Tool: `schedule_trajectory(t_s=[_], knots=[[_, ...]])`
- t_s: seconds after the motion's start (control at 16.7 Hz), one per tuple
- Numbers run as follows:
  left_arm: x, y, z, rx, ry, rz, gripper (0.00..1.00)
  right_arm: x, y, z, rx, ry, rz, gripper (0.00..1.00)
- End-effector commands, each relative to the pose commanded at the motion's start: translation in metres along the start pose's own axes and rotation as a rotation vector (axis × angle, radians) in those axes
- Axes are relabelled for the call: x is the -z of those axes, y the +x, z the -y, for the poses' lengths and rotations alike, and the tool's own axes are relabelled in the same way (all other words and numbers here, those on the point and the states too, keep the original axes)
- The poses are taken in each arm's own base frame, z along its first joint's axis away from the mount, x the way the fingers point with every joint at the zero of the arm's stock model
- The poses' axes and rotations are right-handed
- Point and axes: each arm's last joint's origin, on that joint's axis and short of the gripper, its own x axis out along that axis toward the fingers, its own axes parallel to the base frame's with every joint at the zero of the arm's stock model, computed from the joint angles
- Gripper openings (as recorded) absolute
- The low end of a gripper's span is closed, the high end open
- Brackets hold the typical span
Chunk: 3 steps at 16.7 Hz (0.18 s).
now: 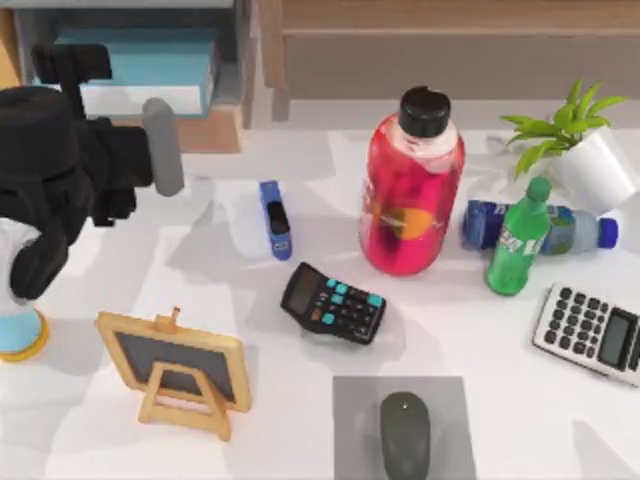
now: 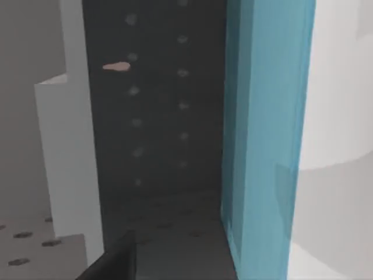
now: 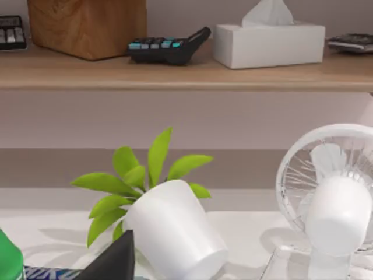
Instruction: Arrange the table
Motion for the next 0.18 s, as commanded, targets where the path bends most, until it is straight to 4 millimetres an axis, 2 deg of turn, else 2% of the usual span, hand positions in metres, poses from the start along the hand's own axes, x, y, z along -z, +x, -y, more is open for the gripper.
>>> schedule_trajectory(t_s=[0.18], knots=[[-0.0009, -0.0127, 0.004, -0.002, 0.004, 0.002, 1.0, 0.0, 0.0, 0.0, 0.0, 0.0, 0.0, 1.0]])
